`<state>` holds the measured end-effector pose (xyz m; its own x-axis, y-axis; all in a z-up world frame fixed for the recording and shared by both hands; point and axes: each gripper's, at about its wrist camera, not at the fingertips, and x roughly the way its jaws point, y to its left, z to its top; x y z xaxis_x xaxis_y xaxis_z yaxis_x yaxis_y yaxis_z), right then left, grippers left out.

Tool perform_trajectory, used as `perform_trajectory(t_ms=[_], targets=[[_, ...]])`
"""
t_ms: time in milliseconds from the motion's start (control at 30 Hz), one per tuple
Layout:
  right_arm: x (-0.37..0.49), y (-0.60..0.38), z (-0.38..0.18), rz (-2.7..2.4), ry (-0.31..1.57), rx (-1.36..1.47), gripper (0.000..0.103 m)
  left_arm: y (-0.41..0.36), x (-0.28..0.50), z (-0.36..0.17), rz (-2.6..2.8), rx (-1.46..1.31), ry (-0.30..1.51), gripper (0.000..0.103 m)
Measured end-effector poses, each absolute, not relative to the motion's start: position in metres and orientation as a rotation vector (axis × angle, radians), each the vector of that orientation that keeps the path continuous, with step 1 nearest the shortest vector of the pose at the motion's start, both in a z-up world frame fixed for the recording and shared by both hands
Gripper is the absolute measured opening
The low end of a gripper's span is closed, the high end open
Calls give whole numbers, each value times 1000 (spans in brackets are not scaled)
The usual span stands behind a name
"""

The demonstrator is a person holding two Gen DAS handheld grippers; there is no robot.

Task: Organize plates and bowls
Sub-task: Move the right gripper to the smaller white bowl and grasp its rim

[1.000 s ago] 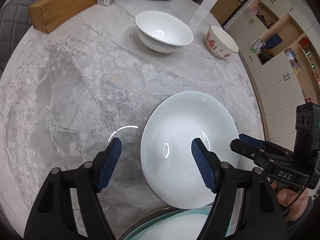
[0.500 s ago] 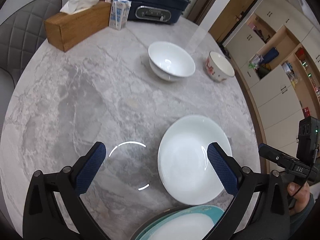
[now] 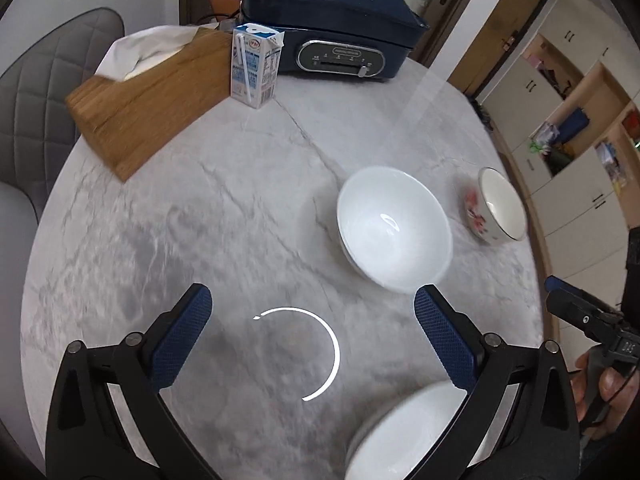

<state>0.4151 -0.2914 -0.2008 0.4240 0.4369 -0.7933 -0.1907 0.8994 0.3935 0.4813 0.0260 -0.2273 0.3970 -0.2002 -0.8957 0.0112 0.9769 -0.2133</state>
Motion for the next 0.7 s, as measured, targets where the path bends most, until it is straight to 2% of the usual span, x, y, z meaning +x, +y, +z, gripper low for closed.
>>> perform_trajectory(t_ms=[100,167,333,400,567,700], targets=[[449,-278,-212,402,1103,264,98,19,511,-243,-127,-186,1187,103],[466,-268,-221,399,1127,254,87,15,525,-257,-116,-169,1218,103],[488,-244,-237,426,1159,220,83,9,548,-284,-110,-155,1260,103],[497,-239,-246,430,1179,223,79,7,556,-292,-110,-148,1272,102],[511,-231,-269,429,1245,217,60,4,565,-306,-105,-147,1283,101],[512,-230,-280,442,1263,220,56,0,567,-312,-116,-133,1284,92]])
